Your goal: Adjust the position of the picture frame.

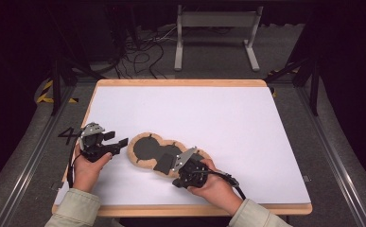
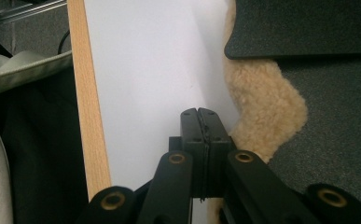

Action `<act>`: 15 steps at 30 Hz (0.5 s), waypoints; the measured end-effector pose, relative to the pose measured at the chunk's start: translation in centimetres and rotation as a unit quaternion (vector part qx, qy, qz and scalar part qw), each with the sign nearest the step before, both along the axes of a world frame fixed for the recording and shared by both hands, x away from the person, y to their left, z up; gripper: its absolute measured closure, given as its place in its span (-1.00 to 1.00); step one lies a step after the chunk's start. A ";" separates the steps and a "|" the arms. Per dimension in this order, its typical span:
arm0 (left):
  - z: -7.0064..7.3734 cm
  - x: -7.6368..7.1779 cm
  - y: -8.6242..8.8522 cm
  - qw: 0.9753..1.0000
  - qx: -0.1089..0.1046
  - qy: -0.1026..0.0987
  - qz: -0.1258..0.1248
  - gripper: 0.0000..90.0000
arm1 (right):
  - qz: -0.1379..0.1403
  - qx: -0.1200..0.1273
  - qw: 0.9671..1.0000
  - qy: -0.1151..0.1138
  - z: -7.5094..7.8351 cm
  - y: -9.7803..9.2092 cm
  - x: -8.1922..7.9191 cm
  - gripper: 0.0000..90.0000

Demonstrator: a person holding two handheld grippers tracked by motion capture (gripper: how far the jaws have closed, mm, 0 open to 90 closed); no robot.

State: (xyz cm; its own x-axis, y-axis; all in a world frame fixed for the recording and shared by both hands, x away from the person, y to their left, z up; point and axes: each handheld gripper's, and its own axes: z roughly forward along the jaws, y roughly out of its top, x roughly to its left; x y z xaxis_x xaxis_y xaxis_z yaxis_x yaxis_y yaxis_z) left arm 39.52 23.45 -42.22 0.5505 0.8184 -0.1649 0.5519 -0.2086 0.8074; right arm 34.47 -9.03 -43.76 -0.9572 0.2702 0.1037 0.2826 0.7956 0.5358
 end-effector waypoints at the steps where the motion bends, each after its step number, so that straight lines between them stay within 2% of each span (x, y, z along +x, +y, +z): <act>1: 0.0 0.0 0.0 1.000 0.000 0.000 0.000 -0.25 | -0.002 -0.002 1.000 -0.001 0.0 0.1 0.0 1.00; 5: 0.0 -0.1 0.0 1.000 -0.003 0.001 0.002 -0.25 | -0.003 -0.008 1.000 -0.007 0.1 0.0 0.1 1.00; 9: 0.0 -0.1 0.0 1.000 -0.003 0.001 0.001 -0.25 | -0.017 -0.010 1.000 -0.007 0.1 -0.5 0.9 1.00; 13: -0.1 -0.1 0.0 1.000 -0.002 0.002 0.000 -0.25 | -0.035 -0.022 0.999 -0.029 0.2 -1.3 1.7 1.00; 15: -0.1 0.0 0.0 1.000 -0.003 0.004 0.000 -0.25 | -0.047 -0.023 0.998 -0.033 0.2 -1.9 2.3 1.00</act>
State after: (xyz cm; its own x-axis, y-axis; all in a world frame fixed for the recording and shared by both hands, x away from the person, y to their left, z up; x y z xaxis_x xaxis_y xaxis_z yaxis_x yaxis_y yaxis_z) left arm 39.50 23.47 -42.32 0.5491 0.8175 -0.1735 0.5583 -0.2044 0.8040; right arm 36.78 -10.91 -43.54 -0.9316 0.3625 0.0275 0.3231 0.7908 0.5198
